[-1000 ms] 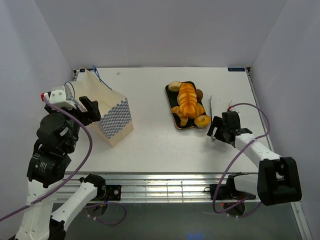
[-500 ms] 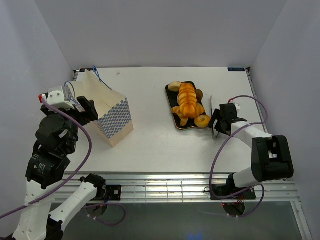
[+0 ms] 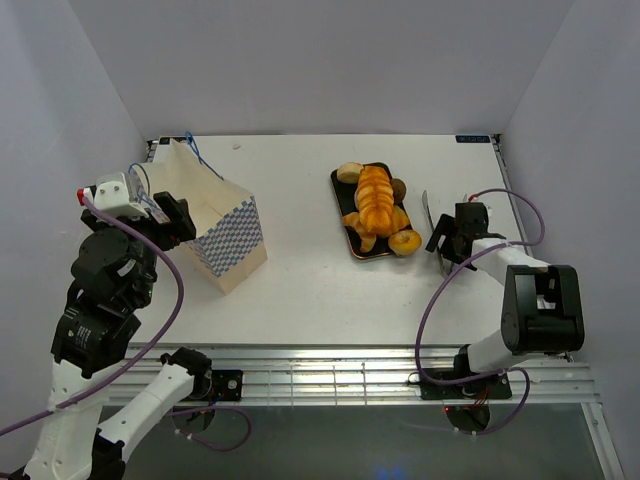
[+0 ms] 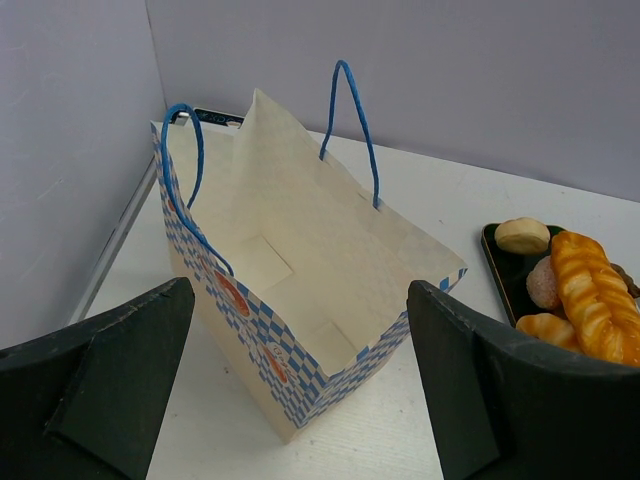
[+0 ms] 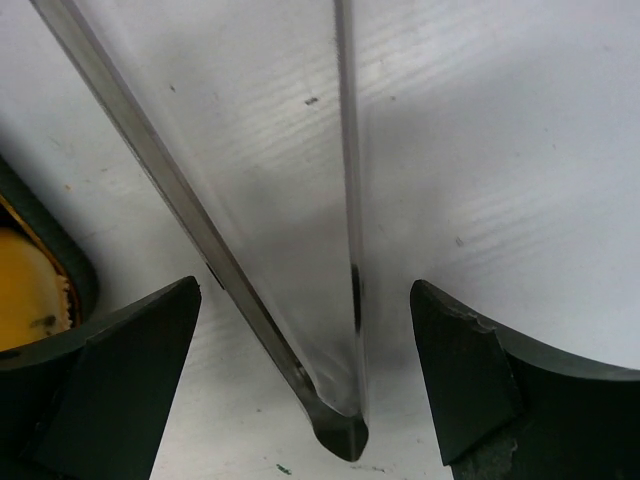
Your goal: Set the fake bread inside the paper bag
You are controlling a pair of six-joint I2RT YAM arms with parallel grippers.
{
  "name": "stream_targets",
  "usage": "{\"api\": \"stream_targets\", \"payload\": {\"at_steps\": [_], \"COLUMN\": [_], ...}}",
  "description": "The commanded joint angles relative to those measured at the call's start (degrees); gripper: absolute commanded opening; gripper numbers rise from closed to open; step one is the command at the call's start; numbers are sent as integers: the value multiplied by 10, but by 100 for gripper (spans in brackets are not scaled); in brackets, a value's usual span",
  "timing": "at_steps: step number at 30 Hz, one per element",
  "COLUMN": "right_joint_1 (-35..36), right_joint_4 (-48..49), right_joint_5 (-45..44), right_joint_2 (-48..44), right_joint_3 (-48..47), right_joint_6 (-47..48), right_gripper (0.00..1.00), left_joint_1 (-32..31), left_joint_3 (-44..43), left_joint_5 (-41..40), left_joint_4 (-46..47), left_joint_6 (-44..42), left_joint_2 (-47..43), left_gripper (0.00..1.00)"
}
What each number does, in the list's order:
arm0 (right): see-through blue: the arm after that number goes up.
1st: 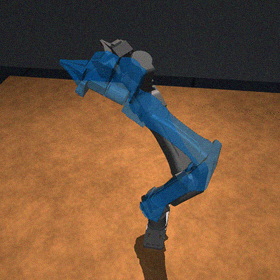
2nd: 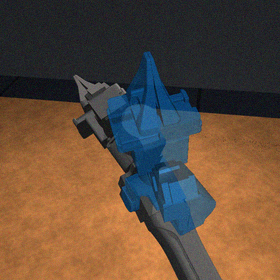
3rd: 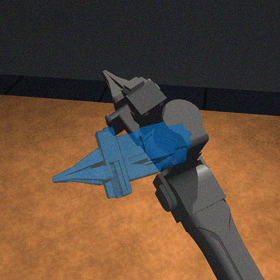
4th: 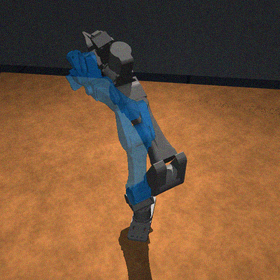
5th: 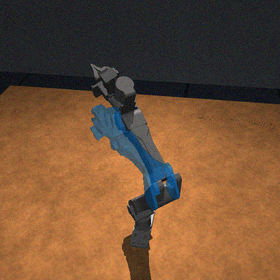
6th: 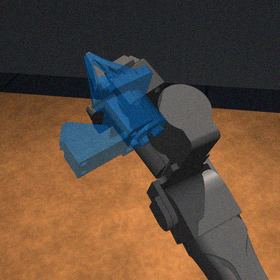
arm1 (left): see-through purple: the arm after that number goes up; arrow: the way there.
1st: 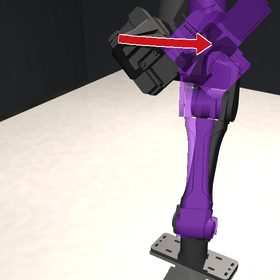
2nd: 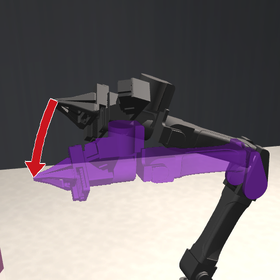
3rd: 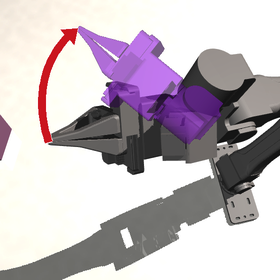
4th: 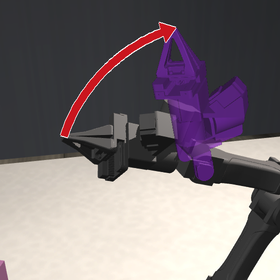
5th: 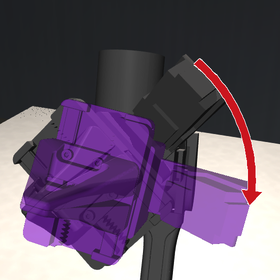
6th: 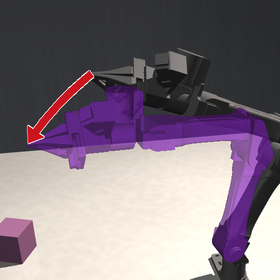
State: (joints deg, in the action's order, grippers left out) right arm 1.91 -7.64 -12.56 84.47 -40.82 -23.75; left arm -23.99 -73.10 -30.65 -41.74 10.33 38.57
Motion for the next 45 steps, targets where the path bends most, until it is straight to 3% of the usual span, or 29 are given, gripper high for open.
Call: {"api": "stream_targets", "payload": {"at_steps": [1, 14, 19, 21, 30, 45], "right_joint_1": [-1, -9, -12, -12, -13, -12], "right_joint_4": [25, 18, 17, 14, 20, -71], "right_joint_5": [26, 35, 29, 31, 63, 80], "right_joint_2": [25, 105, 97, 104, 111, -37], "right_joint_3": [-53, -102, -95, -101, -111, -158], "right_joint_6": [47, 110, 116, 116, 119, 125], "right_gripper": [90, 90, 100, 88, 63, 61], "left_joint_1": [-3, -3, -3, -3, -3, -3], "left_joint_3": [2, 2, 4, 5, 2, -16], "left_joint_5": [4, 10, 9, 9, 18, 15], "left_joint_4": [8, -2, -5, -5, -14, -38], "left_joint_6": [-4, -7, -7, -5, 1, 14], "left_joint_2": [7, 5, -1, 1, 7, 4], "left_gripper": [98, 98, 98, 98, 98, 98]}}
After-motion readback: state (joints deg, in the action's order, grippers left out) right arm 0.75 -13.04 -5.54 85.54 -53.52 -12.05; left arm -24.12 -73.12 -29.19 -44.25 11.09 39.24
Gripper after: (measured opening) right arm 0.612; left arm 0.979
